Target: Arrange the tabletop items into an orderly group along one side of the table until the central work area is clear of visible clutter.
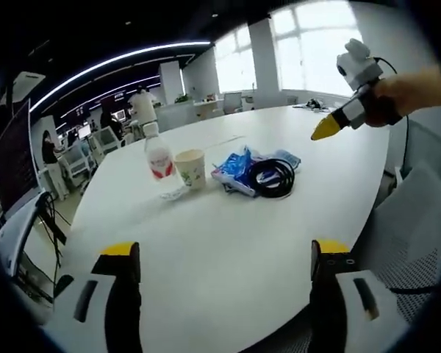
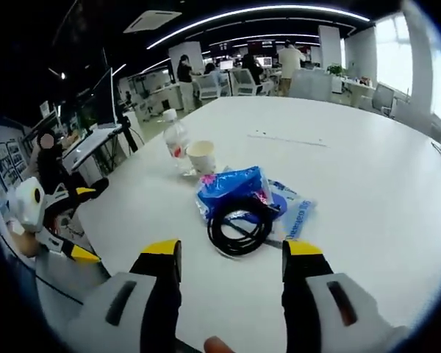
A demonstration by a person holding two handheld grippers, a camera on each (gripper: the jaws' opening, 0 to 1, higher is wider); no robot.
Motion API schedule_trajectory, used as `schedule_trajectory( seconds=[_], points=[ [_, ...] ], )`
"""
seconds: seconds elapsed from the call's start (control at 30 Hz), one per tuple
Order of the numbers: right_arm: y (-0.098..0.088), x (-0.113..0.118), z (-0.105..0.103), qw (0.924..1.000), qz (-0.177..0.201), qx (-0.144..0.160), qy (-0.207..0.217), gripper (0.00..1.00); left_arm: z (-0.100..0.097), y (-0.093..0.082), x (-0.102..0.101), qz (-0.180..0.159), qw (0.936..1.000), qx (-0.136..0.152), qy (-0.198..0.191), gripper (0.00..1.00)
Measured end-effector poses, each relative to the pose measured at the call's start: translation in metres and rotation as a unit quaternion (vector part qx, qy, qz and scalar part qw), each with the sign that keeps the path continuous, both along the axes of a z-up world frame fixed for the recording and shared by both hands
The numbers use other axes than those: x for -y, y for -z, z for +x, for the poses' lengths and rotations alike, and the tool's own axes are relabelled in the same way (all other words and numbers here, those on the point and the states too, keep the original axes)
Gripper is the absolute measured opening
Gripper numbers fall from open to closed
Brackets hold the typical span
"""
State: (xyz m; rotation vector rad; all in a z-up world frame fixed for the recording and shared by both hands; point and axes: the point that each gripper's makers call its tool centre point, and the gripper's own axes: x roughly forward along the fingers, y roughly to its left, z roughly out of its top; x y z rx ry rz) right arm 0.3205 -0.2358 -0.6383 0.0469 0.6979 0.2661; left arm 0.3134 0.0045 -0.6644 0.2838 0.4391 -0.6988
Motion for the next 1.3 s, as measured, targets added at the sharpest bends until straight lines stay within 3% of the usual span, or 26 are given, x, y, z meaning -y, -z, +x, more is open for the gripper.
schedule_trajectory(
  seconds=[0.23, 0.43, 0.73, 0.8, 0.87, 0.9, 1.07, 1.13, 1.2, 1.3],
  points=[
    [0.004, 0.009, -0.006, 0.9999, 0.001, 0.000, 0.011, 0.52, 0.000, 0.000, 0.001, -0.007, 1.0000, -0.002, 0.000, 0.98],
    [0.002, 0.013, 0.001, 0.9998, 0.005, 0.013, -0.013, 0.50, 0.006, 0.000, -0.007, -0.005, 0.9997, -0.003, -0.025, 0.98],
    [0.012, 0.044, 0.004, 0.9969, 0.044, 0.024, -0.061, 0.50, 0.011, 0.004, -0.015, 0.022, 0.9985, 0.000, -0.050, 0.95],
    [0.006, 0.055, 0.001, 0.9959, 0.058, 0.025, -0.065, 0.50, 0.011, 0.004, -0.015, 0.037, 0.9976, -0.008, -0.057, 0.92],
    [-0.007, 0.069, -0.002, 0.9928, 0.061, 0.043, -0.094, 0.50, 0.012, -0.001, -0.016, 0.022, 0.9948, -0.019, -0.098, 0.92],
    [-0.009, 0.076, -0.004, 0.9923, 0.053, 0.046, -0.103, 0.50, 0.011, -0.007, -0.009, 0.004, 0.9937, -0.022, -0.110, 0.93],
    [-0.013, 0.111, -0.014, 0.9887, 0.045, 0.050, -0.134, 0.50, 0.001, -0.023, 0.021, 0.041, 0.9932, 0.002, -0.109, 0.95],
    [-0.014, 0.120, -0.019, 0.9882, 0.056, 0.048, -0.135, 0.50, -0.005, -0.028, 0.036, 0.041, 0.9931, -0.006, -0.110, 0.96],
    [-0.014, 0.127, -0.025, 0.9881, 0.060, 0.047, -0.133, 0.50, -0.010, -0.035, 0.052, 0.017, 0.9942, -0.010, -0.106, 0.96],
    [-0.013, 0.135, -0.029, 0.9877, 0.062, 0.052, -0.134, 0.50, -0.013, -0.031, 0.062, 0.030, 0.9944, -0.021, -0.099, 0.98]
  ],
)
